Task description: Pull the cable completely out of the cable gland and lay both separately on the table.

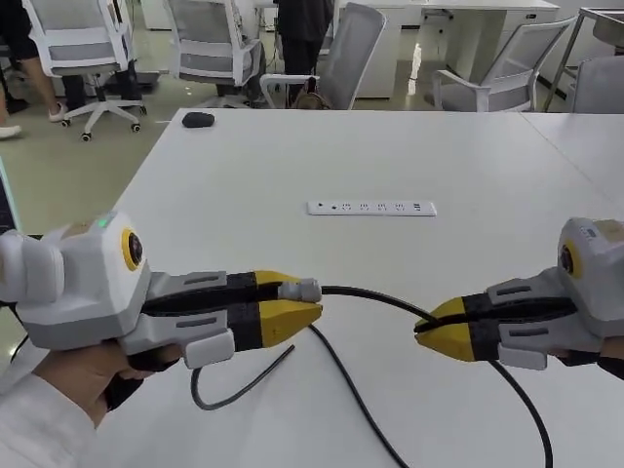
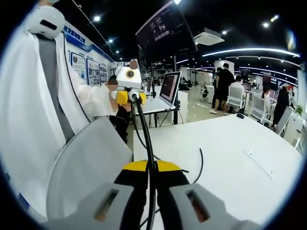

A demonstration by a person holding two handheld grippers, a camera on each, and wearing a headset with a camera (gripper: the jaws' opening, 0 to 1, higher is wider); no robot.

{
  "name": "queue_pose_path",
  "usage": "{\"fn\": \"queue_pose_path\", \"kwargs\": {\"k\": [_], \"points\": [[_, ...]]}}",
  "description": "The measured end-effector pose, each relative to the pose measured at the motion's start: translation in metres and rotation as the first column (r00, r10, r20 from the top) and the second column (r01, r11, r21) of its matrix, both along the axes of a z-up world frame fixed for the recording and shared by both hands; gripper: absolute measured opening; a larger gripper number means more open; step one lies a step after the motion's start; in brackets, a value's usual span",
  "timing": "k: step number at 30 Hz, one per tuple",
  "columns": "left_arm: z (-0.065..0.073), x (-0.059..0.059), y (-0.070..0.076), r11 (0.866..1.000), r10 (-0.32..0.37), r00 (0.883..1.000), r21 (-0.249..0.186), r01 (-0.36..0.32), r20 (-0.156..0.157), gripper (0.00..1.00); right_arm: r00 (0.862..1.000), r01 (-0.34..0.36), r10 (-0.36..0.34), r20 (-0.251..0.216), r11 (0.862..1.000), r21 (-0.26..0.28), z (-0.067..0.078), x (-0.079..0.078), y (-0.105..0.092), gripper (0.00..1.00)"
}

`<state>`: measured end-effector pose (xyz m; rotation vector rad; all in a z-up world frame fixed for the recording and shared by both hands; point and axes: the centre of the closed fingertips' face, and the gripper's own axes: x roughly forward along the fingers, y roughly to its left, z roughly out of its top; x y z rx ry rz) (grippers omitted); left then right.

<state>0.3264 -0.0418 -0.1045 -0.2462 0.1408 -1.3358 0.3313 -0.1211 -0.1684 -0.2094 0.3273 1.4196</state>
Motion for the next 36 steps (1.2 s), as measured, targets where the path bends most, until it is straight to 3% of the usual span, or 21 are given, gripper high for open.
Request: {"fn": "queue_pose_path", "kwargs": {"k": [8,12,18,21,28,36], "points": [[0.002,0.001,0.002,1.0,0.006,1.0,0.001,-0.006,-0.003,0.16,1.0,0.003,-0.002,0.014,1.0,-0.027,-0.001,0.002,0.0,0.04],[0.003,0.002,0.004,1.0,0.011,1.0,-0.001,-0.011,-0.004,0.16,1.0,0.016,-0.015,0.02,0.999,-0.03,0.0,0.005,0.001,0.16],[0.001,0.003,0.005,1.0,0.015,1.0,0.01,-0.015,-0.007,0.16,0.999,-0.014,0.014,0.051,1.0,0.001,0.016,0.001,0.017,0.2],[0.001,0.003,0.003,1.0,0.012,1.0,0.009,-0.012,-0.013,0.16,0.998,-0.038,0.035,0.059,0.998,0.046,0.029,-0.003,0.032,0.21],[0.001,0.002,-0.001,1.0,0.003,1.0,0.015,-0.003,-0.008,0.16,0.99,-0.1,0.093,0.108,0.993,0.063,0.044,-0.011,0.058,0.18],[-0.001,0.0,-0.004,1.0,-0.007,1.0,0.02,0.007,-0.006,0.16,0.983,-0.126,0.113,0.142,0.988,0.084,0.057,-0.011,0.069,0.12]]}}
